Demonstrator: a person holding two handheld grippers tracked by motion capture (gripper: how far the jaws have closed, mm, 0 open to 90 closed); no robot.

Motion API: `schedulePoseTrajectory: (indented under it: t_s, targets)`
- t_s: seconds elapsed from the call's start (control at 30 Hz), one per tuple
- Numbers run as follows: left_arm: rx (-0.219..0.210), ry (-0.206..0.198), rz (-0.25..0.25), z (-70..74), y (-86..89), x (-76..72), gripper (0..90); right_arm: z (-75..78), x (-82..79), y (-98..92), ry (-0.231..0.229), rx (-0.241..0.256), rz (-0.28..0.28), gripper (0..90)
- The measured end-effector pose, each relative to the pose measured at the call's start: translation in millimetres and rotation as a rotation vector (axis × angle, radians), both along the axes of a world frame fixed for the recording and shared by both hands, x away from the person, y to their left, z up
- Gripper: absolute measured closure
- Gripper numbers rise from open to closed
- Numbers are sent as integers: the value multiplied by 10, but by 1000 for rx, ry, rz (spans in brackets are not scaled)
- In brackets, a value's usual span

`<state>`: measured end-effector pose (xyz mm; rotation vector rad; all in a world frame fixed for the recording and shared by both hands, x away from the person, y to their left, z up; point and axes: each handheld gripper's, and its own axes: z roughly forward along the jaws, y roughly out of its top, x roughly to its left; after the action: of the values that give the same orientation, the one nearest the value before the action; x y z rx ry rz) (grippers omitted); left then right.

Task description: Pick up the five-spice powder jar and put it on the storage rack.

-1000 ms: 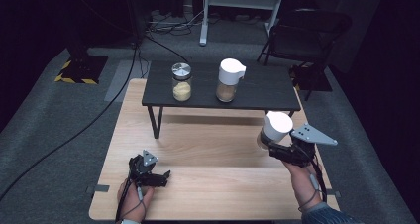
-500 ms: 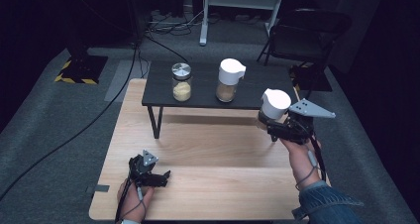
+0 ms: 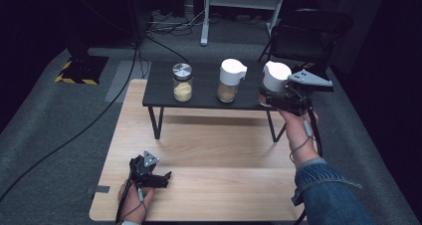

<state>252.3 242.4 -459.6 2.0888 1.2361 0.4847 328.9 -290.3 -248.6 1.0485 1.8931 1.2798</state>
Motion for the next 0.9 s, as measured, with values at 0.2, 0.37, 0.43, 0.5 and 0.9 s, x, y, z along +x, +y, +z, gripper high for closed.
schedulePoseTrajectory:
  t_s: [0.2, 0.37, 0.43, 0.5, 0.9]
  targets:
    - [1, 0, 0, 1, -1, 0, 3, -45, 222, 49, 33, 12, -34, 299]
    - [2, 0, 0, 1, -1, 0, 3, -115, 332, 75, 59, 4, -57, 299]
    - [1, 0, -1, 1, 0, 0, 3, -159, 349, 62, 53, 9, -51, 297]
    - [2, 0, -2, 2, -2, 0, 3, -159, 348, 83, 50, 3, -56, 296]
    - [2, 1, -2, 2, -3, 0, 3, -194, 231, -103, 24, 18, -25, 57]
